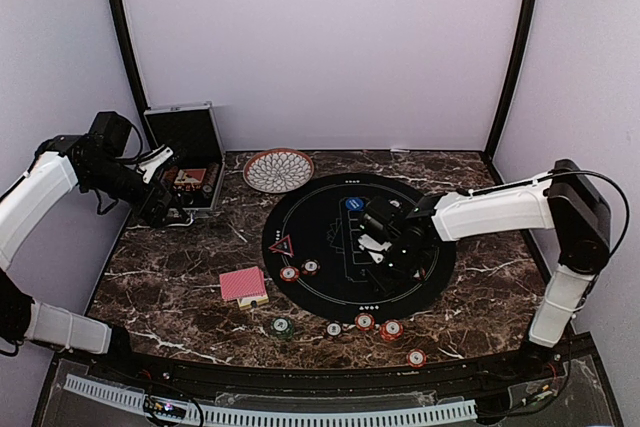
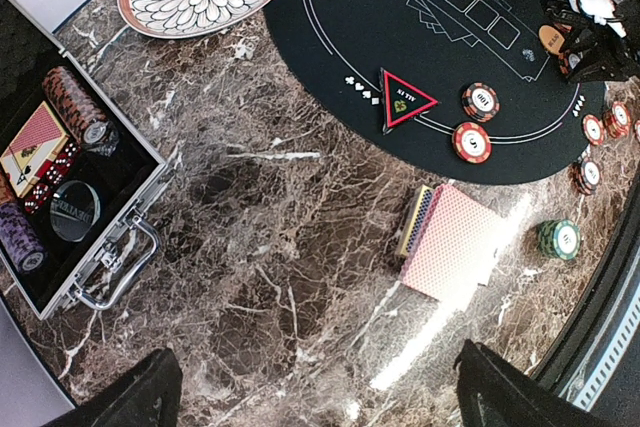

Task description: Distribute texas hold em gaming equipment

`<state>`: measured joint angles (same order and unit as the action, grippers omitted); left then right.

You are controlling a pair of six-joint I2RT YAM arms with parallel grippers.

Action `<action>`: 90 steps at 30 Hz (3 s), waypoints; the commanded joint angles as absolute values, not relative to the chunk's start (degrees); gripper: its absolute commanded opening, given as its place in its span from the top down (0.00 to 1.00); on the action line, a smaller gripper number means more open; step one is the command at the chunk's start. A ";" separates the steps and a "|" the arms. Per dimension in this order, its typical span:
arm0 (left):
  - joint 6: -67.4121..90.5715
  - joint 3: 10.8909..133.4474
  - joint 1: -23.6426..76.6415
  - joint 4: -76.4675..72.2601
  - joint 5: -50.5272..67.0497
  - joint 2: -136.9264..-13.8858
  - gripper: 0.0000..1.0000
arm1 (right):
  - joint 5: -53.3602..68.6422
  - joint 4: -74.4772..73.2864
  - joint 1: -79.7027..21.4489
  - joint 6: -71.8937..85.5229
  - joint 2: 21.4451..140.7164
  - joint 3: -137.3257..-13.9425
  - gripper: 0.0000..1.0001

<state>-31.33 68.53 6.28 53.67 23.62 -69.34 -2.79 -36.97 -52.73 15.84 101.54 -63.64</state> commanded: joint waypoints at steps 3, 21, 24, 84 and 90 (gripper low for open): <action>-31.99 69.43 6.61 54.67 25.14 -69.20 0.01 | -1.80 -36.57 -52.38 16.99 99.96 -62.52 0.75; -32.17 69.61 6.60 55.41 26.39 -69.14 0.01 | -1.43 -37.33 -52.51 17.10 99.42 -63.79 0.49; -32.17 69.63 6.59 55.41 26.20 -69.11 0.01 | -1.69 -38.28 -53.00 17.37 98.40 -65.33 0.50; -31.03 71.10 6.51 58.01 23.93 -67.06 0.01 | 7.00 -45.26 -75.06 -3.16 126.40 -102.16 0.32; -31.11 71.39 6.54 58.24 24.04 -67.06 0.01 | 6.72 -45.62 -75.03 -3.50 127.46 -102.48 0.34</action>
